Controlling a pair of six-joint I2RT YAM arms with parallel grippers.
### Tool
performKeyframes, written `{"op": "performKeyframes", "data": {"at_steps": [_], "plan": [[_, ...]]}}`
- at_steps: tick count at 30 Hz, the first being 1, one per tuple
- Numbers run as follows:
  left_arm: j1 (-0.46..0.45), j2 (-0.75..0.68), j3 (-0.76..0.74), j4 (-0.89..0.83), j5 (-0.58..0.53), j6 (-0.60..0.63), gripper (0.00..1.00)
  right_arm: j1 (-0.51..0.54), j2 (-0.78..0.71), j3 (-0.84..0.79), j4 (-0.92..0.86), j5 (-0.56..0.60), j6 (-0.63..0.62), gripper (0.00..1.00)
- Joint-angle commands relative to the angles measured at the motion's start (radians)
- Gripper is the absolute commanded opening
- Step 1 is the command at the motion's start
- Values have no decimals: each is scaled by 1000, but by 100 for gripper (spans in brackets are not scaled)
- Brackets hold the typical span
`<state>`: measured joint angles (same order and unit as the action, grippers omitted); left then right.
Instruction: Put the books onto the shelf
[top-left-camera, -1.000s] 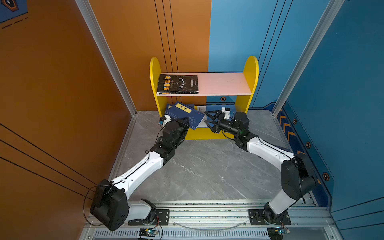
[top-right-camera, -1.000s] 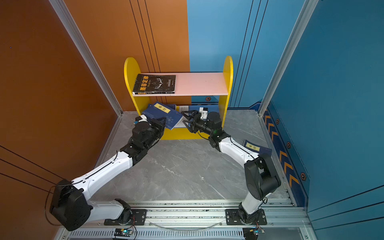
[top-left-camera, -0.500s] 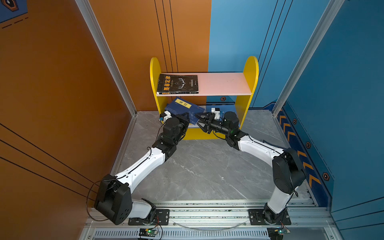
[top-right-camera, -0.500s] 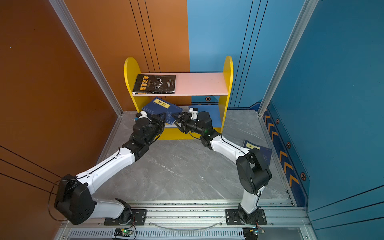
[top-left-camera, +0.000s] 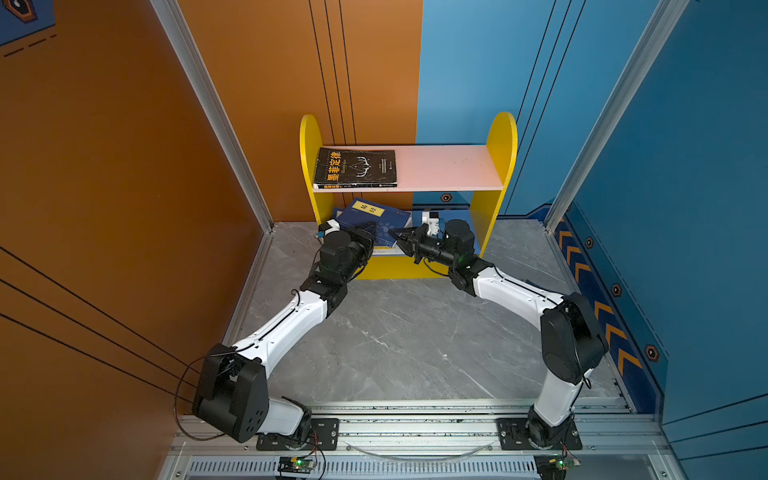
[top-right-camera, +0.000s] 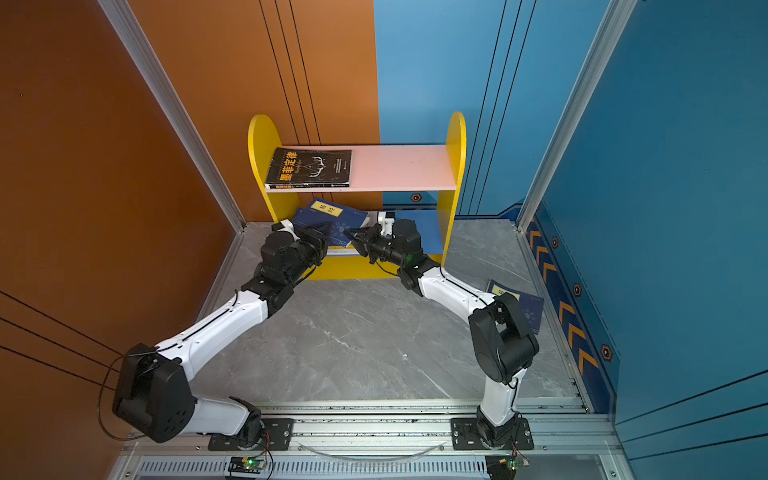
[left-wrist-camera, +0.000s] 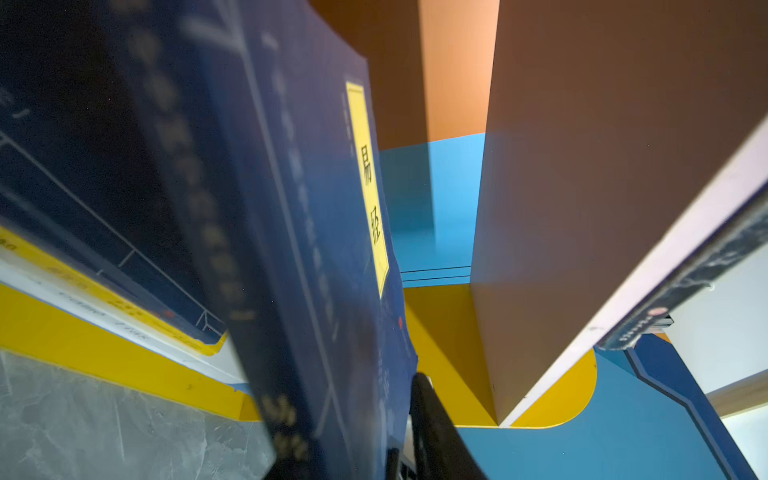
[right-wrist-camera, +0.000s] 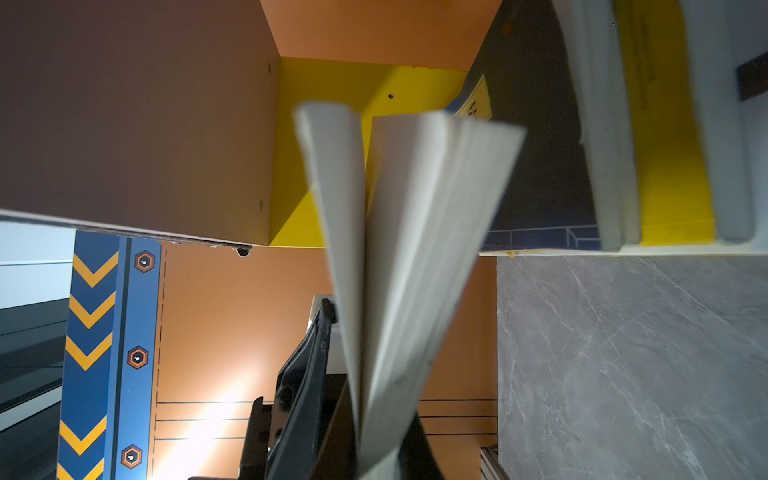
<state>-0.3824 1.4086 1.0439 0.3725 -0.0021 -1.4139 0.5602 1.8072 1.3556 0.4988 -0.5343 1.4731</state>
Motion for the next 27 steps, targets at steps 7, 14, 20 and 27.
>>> {"op": "performKeyframes", "data": {"at_steps": [7,14,20,27], "plan": [[148,7,4,59,331,17,68,-55,33,173,-244,-158,-178,8],[248,-3,-7,87,502,57,78,-74,42,261,-432,-210,-300,8],[329,-8,-54,103,600,60,80,-83,47,291,-493,-221,-358,8],[367,-7,-72,144,662,58,80,-76,33,298,-571,-178,-426,9]]}}
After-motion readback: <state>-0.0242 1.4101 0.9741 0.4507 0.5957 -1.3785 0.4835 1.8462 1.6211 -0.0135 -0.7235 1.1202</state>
